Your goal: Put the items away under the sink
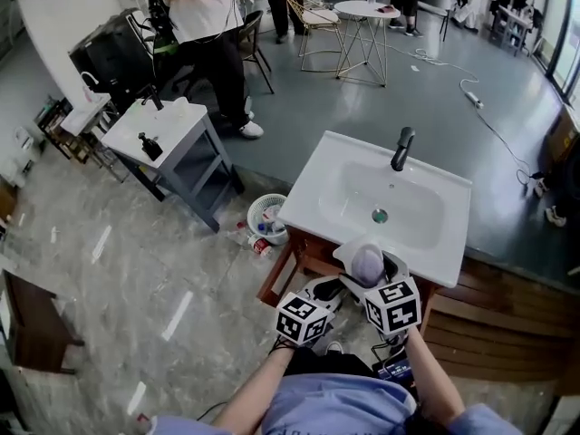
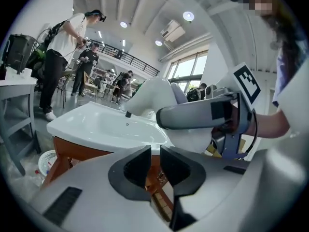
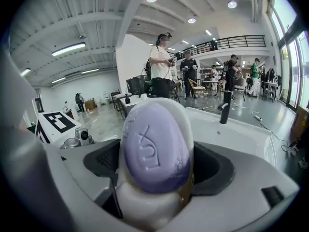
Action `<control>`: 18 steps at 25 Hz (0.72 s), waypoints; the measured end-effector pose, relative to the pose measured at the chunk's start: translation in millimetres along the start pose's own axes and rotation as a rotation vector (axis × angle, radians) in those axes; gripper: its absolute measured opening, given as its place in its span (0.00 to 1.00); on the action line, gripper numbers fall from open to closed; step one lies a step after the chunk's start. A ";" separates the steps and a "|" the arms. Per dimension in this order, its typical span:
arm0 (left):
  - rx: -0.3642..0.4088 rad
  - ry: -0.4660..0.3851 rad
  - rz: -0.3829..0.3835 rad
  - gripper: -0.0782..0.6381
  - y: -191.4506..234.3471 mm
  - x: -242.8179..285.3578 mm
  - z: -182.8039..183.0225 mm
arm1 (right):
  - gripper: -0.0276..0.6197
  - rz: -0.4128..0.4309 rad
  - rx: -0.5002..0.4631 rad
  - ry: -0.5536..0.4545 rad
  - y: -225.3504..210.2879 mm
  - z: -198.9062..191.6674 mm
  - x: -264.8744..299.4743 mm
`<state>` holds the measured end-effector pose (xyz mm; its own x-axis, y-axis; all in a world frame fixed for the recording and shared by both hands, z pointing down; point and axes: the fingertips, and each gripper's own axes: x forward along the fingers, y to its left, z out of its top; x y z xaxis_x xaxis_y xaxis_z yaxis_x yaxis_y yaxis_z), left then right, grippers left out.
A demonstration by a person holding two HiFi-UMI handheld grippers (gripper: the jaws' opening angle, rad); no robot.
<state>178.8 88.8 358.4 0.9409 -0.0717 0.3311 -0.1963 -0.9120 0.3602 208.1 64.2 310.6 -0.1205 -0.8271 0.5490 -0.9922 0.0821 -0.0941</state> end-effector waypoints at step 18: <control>-0.014 0.027 -0.085 0.18 -18.1 -76.3 -66.9 | 0.72 -0.056 0.121 0.059 76.2 -70.3 -7.2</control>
<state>92.0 137.8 385.0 0.9465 0.0165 0.3223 -0.1204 -0.9085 0.4002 131.0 115.5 357.8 -0.0708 -0.7941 0.6036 -0.9865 -0.0338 -0.1601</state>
